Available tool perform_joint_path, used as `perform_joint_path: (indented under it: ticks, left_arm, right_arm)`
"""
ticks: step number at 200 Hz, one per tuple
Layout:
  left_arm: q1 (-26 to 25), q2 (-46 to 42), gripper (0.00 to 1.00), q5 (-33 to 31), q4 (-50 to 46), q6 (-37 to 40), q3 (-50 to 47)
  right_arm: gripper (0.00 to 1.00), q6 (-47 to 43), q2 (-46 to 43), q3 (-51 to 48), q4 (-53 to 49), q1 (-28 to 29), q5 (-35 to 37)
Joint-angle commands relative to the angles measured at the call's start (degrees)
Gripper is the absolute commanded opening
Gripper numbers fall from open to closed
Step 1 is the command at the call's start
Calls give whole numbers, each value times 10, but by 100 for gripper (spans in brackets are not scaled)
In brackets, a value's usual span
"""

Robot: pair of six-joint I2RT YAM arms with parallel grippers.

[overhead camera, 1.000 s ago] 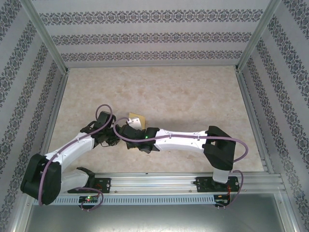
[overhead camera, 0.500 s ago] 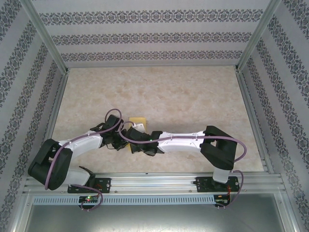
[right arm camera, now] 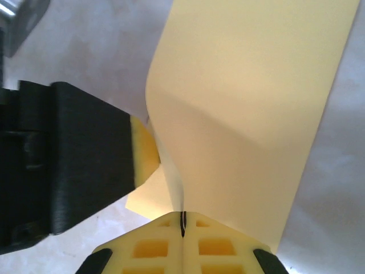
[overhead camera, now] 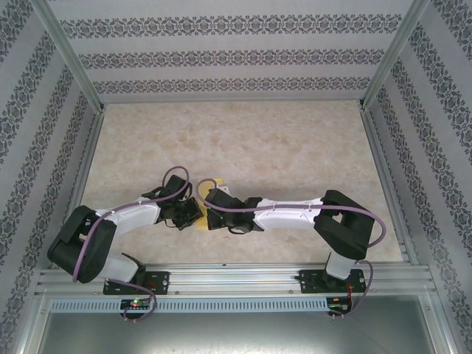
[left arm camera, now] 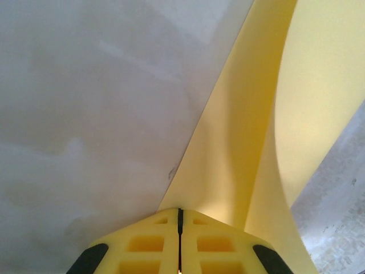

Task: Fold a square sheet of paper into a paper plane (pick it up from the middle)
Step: Fold the triangle a second time at the center of the table.

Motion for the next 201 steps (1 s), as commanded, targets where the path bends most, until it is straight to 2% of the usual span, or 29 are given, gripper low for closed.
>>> perform_joint_path:
  ticks: [1, 67, 155, 201]
  left_arm:
    - [-7, 17, 8, -28, -22, 10, 4]
    - [-7, 17, 7, -49, -52, 21, 19]
    - [-7, 40, 7, -66, -84, 49, 47]
    - [-7, 59, 4, -73, -98, 64, 61]
  right_arm:
    - [0, -47, -8, -15, 49, -27, -98]
    - [0, -109, 0, -45, 75, -112, -231]
    - [0, -182, 41, -15, 38, -174, -294]
    - [0, -208, 68, 13, 17, -188, -315]
